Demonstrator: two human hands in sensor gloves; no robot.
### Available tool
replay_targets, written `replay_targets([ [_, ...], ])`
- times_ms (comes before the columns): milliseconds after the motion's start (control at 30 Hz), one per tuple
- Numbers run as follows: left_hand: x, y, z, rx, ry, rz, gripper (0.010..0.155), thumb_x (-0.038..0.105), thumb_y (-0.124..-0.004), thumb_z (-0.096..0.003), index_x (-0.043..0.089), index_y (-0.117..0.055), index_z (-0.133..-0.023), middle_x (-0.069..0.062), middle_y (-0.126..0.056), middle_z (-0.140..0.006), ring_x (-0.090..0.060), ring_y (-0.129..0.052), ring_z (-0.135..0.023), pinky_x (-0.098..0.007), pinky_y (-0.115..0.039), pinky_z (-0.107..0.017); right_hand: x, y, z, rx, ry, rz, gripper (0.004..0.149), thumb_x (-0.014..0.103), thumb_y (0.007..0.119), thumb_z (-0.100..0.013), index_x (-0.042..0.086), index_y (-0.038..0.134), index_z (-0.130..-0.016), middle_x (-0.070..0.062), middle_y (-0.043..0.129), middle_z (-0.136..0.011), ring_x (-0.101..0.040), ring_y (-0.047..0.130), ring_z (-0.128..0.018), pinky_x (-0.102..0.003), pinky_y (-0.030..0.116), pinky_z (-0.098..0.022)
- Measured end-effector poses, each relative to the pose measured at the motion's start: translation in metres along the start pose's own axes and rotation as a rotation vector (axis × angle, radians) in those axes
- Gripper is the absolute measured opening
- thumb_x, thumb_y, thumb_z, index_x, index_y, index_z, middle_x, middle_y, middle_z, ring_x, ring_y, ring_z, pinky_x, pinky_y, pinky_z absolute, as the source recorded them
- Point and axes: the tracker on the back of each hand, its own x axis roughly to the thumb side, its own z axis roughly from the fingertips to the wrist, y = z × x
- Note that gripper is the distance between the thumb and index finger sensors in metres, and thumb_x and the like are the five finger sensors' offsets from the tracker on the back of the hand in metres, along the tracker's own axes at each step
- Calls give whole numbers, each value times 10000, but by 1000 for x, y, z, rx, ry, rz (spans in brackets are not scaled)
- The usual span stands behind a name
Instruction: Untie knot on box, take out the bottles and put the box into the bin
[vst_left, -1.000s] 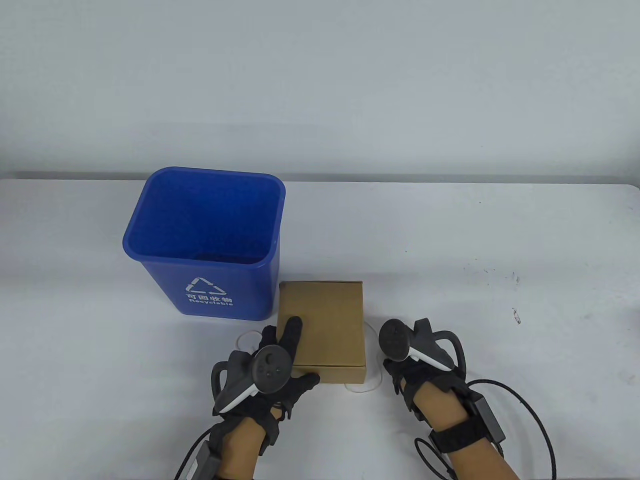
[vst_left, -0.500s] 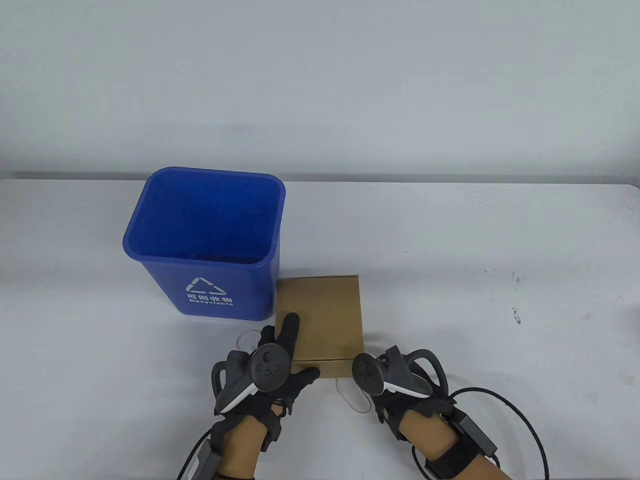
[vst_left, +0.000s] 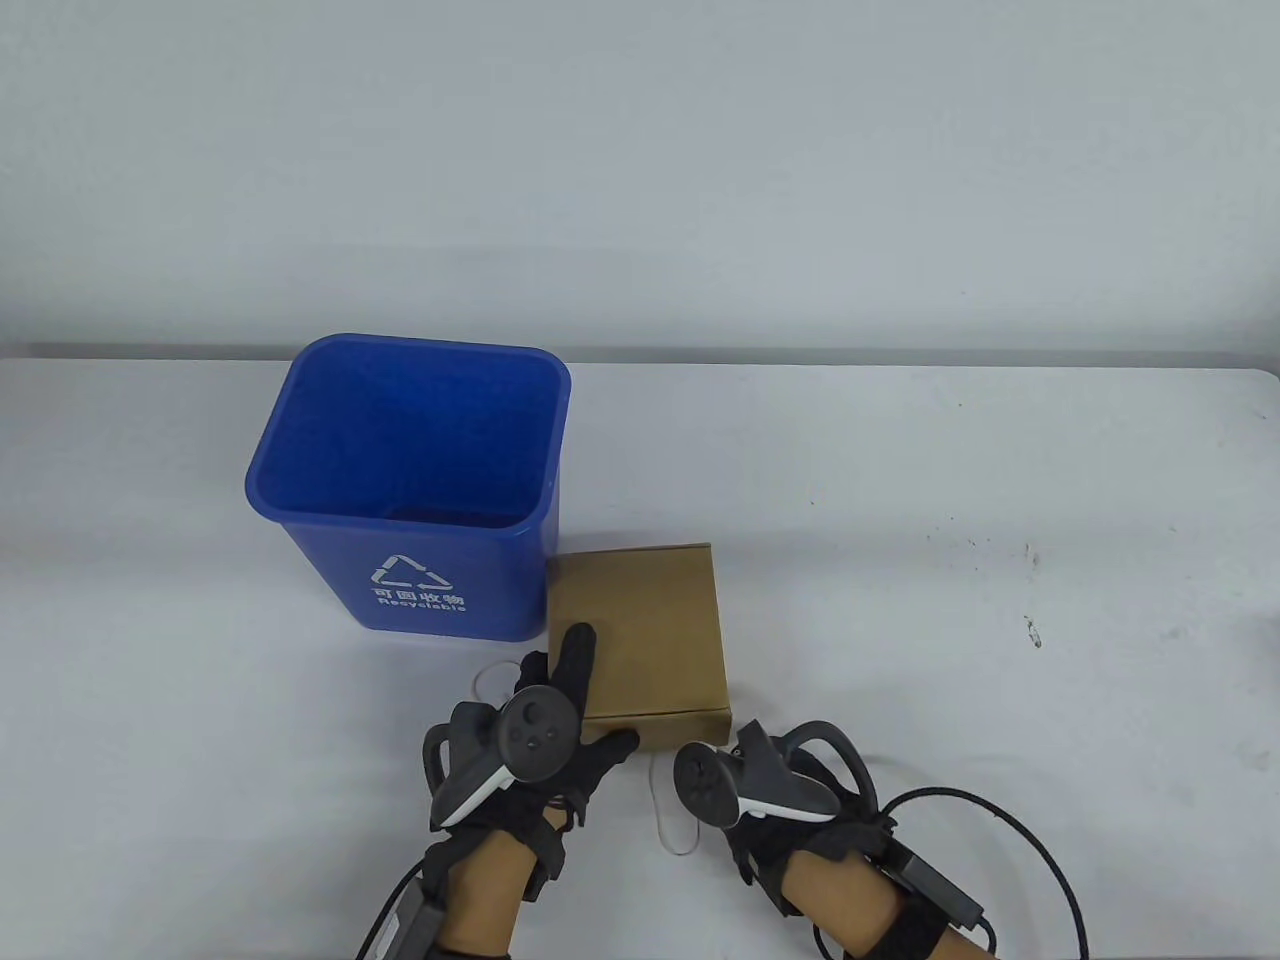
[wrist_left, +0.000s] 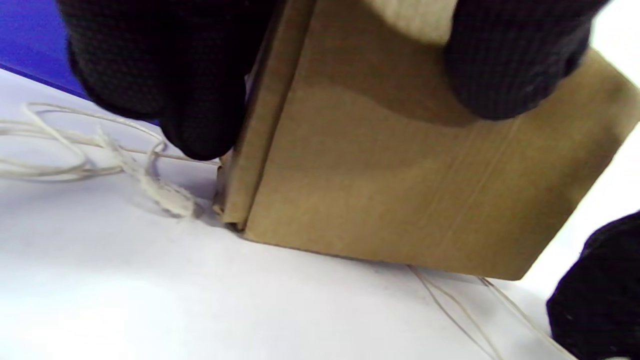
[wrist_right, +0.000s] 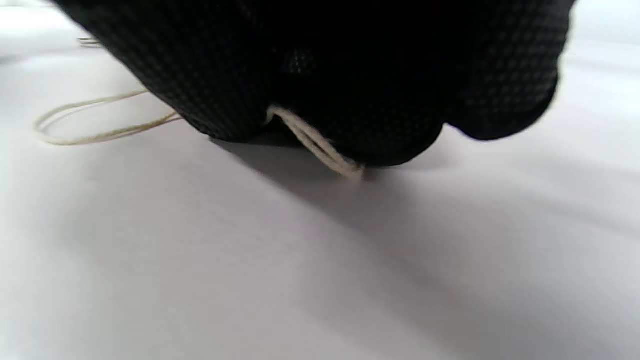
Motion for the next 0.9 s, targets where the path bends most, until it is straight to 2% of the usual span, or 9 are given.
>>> replay_targets([
  [200, 1, 0, -1, 2, 2, -10, 1027, 680, -769, -429, 336, -87, -1116, -311, -510, -1059, -467, -948, -770, -580, -802, -566, 17, 1, -6, -98, -175, -54, 382, 346, 829, -451, 161, 808, -784, -64, 878, -686, -248, 925, -519, -378, 841, -380],
  [300, 2, -1, -1, 2, 2, -12, 1029, 679, -770, -427, 335, -89, -1117, -311, -511, -1057, -469, -945, -769, -580, -800, -568, 25, 0, -10, -124, -213, -67, 384, 350, 827, -451, 168, 810, -788, -61, 881, -690, -245, 921, -520, -375, 838, -384],
  [533, 3, -2, -1, -9, 1, 0, 1027, 663, -777, -432, 333, -83, -1115, -321, -491, -1061, -481, -924, -777, -591, -780, -576, 43, 0, -15, -152, -291, -99, 408, 328, 793, -464, 166, 783, -838, -76, 845, -769, -282, 878, -595, -404, 802, -450],
  [667, 3, -2, -1, -16, -1, 7, 1027, 654, -781, -435, 334, -80, -1113, -319, -483, -1063, -484, -918, -779, -594, -774, -578, 52, -1, -18, -131, -354, -141, 452, 315, 770, -473, 159, 742, -897, -85, 789, -853, -316, 827, -672, -431, 760, -509],
  [767, 3, -2, -1, -17, -5, 7, 1027, 645, -786, -436, 334, -80, -1113, -323, -483, -1062, -480, -918, -780, -594, -773, -579, 50, -6, -15, -127, -435, -209, 497, 310, 763, -476, 162, 696, -945, -80, 713, -954, -356, 784, -784, -498, 712, -562],
  [800, 3, -2, -1, -17, -7, 5, 1023, 645, -786, -438, 336, -82, -1113, -312, -486, -1066, -478, -917, -781, -592, -774, -579, 47, -9, -13, -136, -423, -239, 503, 309, 762, -475, 164, 692, -952, -98, 696, -979, -379, 774, -827, -530, 696, -570],
  [900, 2, -2, -2, -18, -10, 16, 1013, 641, -781, -444, 338, -85, -1115, -310, -486, -1068, -476, -916, -784, -593, -772, -580, 30, -26, 0, -210, -412, -288, 481, 319, 755, -477, 163, 735, -931, -108, 743, -967, -397, 794, -815, -542, 702, -561],
])
